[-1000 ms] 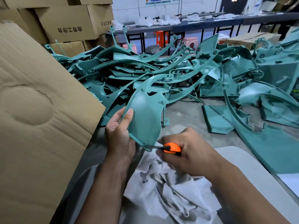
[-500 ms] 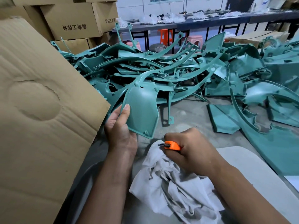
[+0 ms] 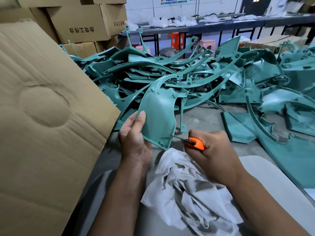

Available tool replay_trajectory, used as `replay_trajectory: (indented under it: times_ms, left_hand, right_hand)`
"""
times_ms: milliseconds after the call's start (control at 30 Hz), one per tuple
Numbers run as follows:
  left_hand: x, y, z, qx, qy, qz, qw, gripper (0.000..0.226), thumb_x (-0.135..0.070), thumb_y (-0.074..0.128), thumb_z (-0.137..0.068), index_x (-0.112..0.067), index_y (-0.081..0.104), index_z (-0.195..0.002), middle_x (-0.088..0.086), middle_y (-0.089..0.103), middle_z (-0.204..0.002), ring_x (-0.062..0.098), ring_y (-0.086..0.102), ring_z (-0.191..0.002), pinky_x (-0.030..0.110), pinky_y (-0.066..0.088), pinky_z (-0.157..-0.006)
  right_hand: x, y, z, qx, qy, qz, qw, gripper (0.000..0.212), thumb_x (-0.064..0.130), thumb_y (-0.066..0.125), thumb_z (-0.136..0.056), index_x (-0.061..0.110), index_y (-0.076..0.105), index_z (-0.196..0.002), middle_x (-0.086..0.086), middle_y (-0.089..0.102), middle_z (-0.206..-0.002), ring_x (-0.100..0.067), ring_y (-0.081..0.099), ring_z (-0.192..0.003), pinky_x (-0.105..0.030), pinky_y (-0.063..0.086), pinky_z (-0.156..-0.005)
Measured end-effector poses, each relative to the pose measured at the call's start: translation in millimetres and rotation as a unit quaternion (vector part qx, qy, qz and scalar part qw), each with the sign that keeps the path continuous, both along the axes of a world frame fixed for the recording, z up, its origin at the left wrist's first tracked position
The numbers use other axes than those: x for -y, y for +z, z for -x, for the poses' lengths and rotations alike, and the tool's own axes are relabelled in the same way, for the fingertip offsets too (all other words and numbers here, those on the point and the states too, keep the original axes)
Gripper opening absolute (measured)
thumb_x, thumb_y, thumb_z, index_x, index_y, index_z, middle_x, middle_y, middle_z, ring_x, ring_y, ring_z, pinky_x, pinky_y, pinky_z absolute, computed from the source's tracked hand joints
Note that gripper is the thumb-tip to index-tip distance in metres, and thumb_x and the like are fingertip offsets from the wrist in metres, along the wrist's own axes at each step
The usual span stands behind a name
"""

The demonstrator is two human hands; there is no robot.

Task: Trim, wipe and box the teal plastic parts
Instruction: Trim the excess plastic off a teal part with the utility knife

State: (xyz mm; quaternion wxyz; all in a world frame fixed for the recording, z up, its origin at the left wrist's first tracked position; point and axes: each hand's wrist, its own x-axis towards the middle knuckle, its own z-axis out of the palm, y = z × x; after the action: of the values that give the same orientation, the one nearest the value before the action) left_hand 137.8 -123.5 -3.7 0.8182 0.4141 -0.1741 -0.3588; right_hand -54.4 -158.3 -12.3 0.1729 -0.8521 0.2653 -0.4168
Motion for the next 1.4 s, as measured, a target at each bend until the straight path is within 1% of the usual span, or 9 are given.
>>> replay_trajectory:
  times_ms: [100,267,467,567,633,833,1100,1233,1400]
  left_hand:
    - [-0.5,0.5,-1.6,-0.006,-0.006,-0.004,1.0,0.007,-0.011,0.064,-0.097,-0.01,0.071,-0.097,0.009,0.077,-0.089,0.024,0.073,-0.081,0.043,0.061,-0.079]
    - [-1.9,2.9,1.4,-0.003,-0.016,0.0,1.0,0.01,-0.011,0.063,-0.097,-0.009,0.073,-0.096,0.013,0.076,-0.094,0.03,0.07,-0.089,0.049,0.056,-0.09]
    - [-0.6,2.0,2.3,-0.004,-0.005,-0.004,1.0,0.012,-0.01,0.062,-0.098,-0.005,0.071,-0.104,0.016,0.076,-0.1,0.03,0.072,-0.091,0.048,0.058,-0.088]
    - [-0.1,1.7,0.0,-0.022,0.027,-0.021,0.999,0.018,-0.01,0.064,-0.097,-0.003,0.071,-0.112,0.012,0.078,-0.1,0.024,0.075,-0.087,0.039,0.064,-0.073]
    - [1.0,1.6,-1.5,-0.029,0.035,-0.023,0.999,0.023,-0.011,0.064,-0.097,-0.001,0.069,-0.117,0.015,0.077,-0.106,0.026,0.075,-0.091,0.042,0.064,-0.076]
    - [1.1,0.5,-1.8,-0.028,0.036,-0.011,0.999,0.02,-0.01,0.063,-0.097,-0.002,0.07,-0.114,0.011,0.078,-0.097,0.022,0.076,-0.085,0.034,0.062,-0.064]
    - [0.9,5.0,0.2,-0.028,0.053,-0.013,0.998,0.027,-0.012,0.064,-0.097,0.001,0.066,-0.122,0.018,0.075,-0.111,0.026,0.075,-0.093,0.041,0.063,-0.078]
    - [-3.8,6.9,3.3,0.006,-0.015,0.017,1.0,0.025,-0.016,0.066,-0.093,-0.005,0.065,-0.116,0.012,0.076,-0.108,0.024,0.074,-0.094,0.038,0.063,-0.078]
    - [-8.6,15.0,6.0,0.01,-0.123,0.081,0.989,0.036,-0.008,0.063,-0.081,-0.012,0.058,-0.117,0.013,0.071,-0.121,0.028,0.072,-0.105,0.045,0.062,-0.083]
  right_hand:
    - [3.7,-3.6,2.0,0.028,-0.025,-0.024,0.999,0.052,0.007,0.075,-0.09,0.032,0.037,-0.065,0.01,0.038,-0.05,-0.011,0.036,-0.043,-0.02,0.026,-0.044]
    - [4.3,-2.7,2.7,0.076,-0.058,-0.035,0.995,0.047,0.018,0.074,-0.097,0.029,0.041,-0.064,0.009,0.043,-0.049,-0.01,0.036,-0.04,-0.014,0.024,-0.043]
    - [-1.9,-1.4,-3.5,0.028,-0.026,-0.008,0.999,0.044,0.011,0.076,-0.092,0.024,0.043,-0.066,0.011,0.036,-0.047,-0.01,0.038,-0.043,-0.017,0.027,-0.044]
    - [-4.7,3.4,-2.0,-0.031,0.001,0.04,0.999,0.031,0.023,0.067,-0.091,0.023,0.046,-0.069,0.011,0.038,-0.051,-0.012,0.04,-0.045,-0.035,0.039,-0.043]
    - [-6.6,3.3,-2.7,-0.056,0.031,0.041,0.997,0.026,0.03,0.059,-0.09,0.024,0.044,-0.07,0.01,0.038,-0.052,-0.017,0.04,-0.047,-0.039,0.038,-0.043]
    - [-5.6,1.0,-4.9,-0.007,-0.008,0.032,0.999,0.031,0.02,0.069,-0.091,0.018,0.048,-0.069,0.011,0.042,-0.053,-0.013,0.041,-0.047,-0.039,0.037,-0.046]
    - [-10.6,-2.7,-11.1,-0.1,0.086,0.04,0.991,0.031,0.026,0.066,-0.092,0.027,0.041,-0.073,0.005,0.044,-0.055,-0.022,0.043,-0.05,-0.037,0.035,-0.047]
    - [-13.7,3.1,-10.3,0.036,0.048,0.055,0.997,0.03,0.011,0.067,-0.089,0.013,0.048,-0.067,0.005,0.039,-0.054,-0.019,0.037,-0.047,-0.037,0.035,-0.045]
    - [-13.3,6.3,-1.5,0.2,-0.005,-0.034,0.979,0.027,0.03,0.062,-0.099,0.015,0.052,-0.078,0.009,0.042,-0.061,-0.012,0.04,-0.052,-0.022,0.033,-0.052]
